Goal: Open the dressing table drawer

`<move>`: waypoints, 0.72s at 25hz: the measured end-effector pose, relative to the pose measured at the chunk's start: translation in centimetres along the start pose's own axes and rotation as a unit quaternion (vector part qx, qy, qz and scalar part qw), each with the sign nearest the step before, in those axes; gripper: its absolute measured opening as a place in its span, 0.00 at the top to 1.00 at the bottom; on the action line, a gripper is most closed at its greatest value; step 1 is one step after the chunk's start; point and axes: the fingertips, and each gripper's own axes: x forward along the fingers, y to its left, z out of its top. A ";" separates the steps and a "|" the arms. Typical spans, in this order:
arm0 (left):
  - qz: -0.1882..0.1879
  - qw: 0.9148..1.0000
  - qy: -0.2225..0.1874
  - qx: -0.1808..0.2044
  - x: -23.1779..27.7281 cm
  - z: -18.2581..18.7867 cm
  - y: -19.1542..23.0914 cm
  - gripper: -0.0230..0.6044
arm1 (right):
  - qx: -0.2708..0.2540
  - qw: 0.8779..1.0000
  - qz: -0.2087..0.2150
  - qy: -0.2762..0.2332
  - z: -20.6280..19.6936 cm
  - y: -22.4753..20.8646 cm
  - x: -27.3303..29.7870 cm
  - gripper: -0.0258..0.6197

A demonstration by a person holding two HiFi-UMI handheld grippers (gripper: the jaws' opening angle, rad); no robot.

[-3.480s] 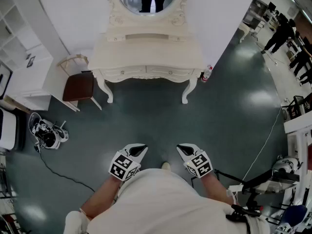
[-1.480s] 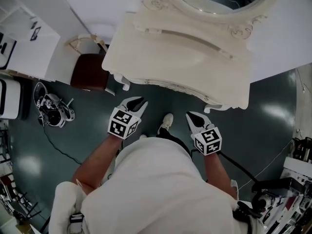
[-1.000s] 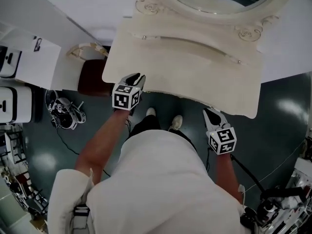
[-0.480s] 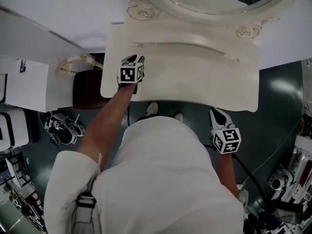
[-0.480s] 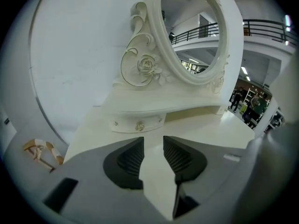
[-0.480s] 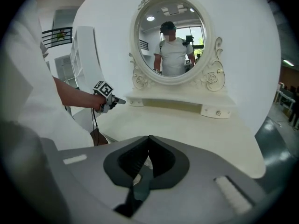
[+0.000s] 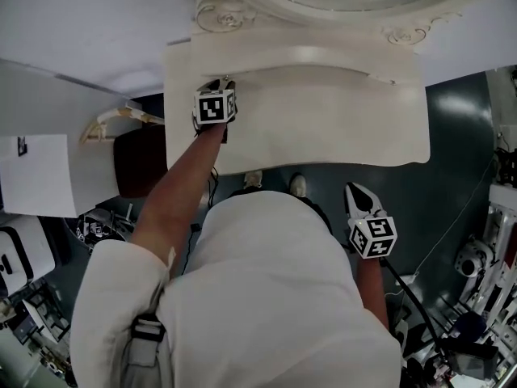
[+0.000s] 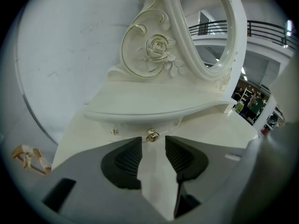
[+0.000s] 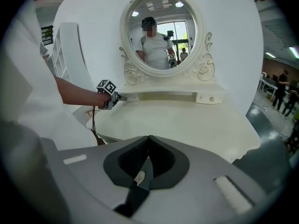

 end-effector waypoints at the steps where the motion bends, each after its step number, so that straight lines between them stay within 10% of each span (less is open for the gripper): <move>1: -0.001 1.000 0.001 0.002 0.1 0.2 0.0 0.71 | 0.005 1.000 -0.006 0.001 -0.2 0.3 -0.1 0.96; 18: 0.002 1.000 0.011 0.018 1.7 0.4 0.0 0.82 | 0.037 0.999 -0.033 0.006 -1.8 2.1 -0.1 0.96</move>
